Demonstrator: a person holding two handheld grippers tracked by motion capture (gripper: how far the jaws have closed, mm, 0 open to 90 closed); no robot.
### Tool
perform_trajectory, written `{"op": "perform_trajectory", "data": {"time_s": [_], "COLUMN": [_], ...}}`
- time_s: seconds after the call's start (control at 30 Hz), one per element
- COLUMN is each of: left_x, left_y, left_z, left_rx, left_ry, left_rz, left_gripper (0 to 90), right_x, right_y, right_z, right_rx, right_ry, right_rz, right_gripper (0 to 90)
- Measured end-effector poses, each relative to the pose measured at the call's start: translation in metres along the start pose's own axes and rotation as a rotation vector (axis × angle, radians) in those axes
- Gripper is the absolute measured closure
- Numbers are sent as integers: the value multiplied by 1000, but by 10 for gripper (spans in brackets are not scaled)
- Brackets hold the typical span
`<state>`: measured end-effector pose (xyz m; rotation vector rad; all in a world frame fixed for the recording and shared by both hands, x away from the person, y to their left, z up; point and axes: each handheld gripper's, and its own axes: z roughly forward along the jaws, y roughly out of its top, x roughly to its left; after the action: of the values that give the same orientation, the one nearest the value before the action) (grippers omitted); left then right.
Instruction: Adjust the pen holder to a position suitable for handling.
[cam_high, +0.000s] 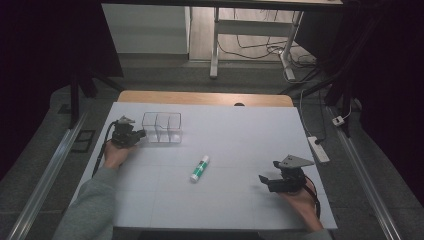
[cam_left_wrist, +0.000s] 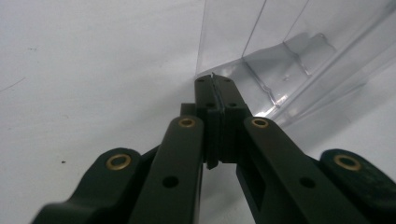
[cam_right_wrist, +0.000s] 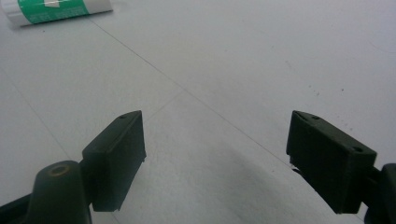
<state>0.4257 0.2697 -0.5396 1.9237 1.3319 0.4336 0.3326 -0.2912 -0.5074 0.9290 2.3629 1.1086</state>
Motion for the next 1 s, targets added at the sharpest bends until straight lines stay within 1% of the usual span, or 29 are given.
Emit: {"op": "perform_trajectory", "data": {"time_s": [0.13,0.2,0.33,0.6,0.7,1.0], "left_x": [0,0,0,-7,-8,-18], "left_y": [0,0,1,3,4,9], "left_z": [0,0,-1,0,1,6], "left_rx": [-3,-4,-13,-13,-15,-15], "left_ry": [-5,-4,-19,-26,-27,-53], "left_rz": [-12,-12,-13,3,4,17], "left_gripper": [889,889,889,889,889,889], "right_x": [0,0,0,0,0,1], "right_y": [0,0,0,0,0,0], "right_z": [0,0,1,1,1,2], "right_rx": [1,2,3,0,3,10], "right_ry": [-3,-1,-1,-1,-2,-1], "right_rz": [2,2,1,1,3,0], "right_gripper": [189,189,189,190,190,190]}}
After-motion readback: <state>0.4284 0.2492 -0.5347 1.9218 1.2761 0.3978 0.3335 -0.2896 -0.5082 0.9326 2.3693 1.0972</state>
